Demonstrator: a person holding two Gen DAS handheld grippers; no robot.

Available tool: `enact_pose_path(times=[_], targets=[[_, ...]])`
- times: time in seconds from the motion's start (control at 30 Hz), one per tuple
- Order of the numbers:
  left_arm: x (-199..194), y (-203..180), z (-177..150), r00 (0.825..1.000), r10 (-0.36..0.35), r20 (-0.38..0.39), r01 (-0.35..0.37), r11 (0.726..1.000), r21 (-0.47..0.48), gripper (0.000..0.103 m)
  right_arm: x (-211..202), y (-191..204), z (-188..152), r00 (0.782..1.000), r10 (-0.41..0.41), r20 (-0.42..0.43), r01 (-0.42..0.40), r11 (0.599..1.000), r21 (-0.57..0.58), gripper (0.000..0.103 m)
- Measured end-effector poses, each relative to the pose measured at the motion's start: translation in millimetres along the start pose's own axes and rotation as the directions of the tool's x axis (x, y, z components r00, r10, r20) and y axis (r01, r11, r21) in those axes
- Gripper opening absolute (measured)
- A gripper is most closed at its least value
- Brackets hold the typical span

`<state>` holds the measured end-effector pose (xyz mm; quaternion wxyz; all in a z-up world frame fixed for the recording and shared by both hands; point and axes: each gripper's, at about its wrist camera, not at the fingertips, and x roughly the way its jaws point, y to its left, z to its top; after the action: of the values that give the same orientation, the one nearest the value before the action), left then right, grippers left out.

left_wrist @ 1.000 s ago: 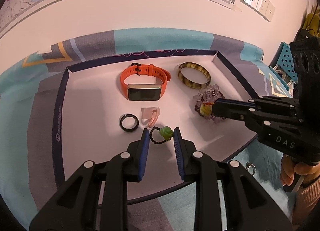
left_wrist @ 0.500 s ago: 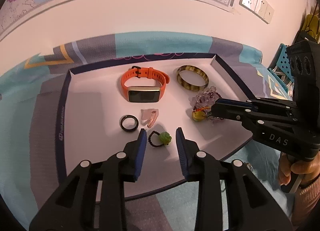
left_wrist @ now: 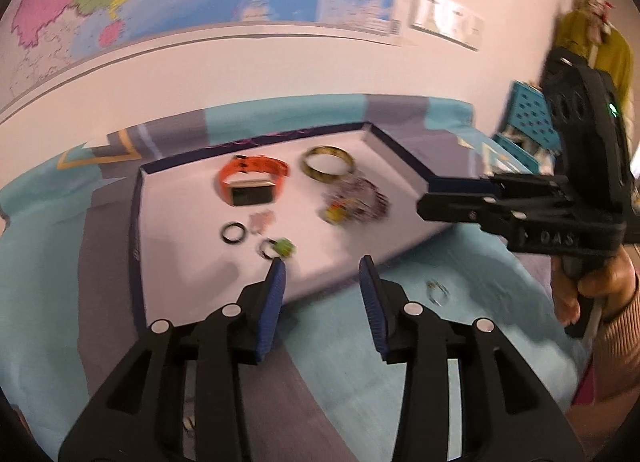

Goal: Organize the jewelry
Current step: 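Move the left tool to the green gem ring while the right tool moves to the silver ring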

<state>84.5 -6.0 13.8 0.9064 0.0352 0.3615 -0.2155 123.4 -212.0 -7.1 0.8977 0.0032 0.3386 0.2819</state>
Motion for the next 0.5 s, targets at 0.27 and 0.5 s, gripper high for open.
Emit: enact_pose_path(times=[0.27, 0.5], targets=[[8, -36, -28, 0.997, -0.045, -0.062, 0.051, 0.994, 0.094, 0.043, -4, -3, -38, 0.998, -0.027, -0.061, 0.027, 1.000, 0.009, 0.048], [38, -51, -29, 0.990, -0.053, -0.134, 0.066, 0.993, 0.094, 0.040, -7, -8, -54, 0.997, -0.034, -0.067, 0.038, 0.998, 0.050, 0.051]])
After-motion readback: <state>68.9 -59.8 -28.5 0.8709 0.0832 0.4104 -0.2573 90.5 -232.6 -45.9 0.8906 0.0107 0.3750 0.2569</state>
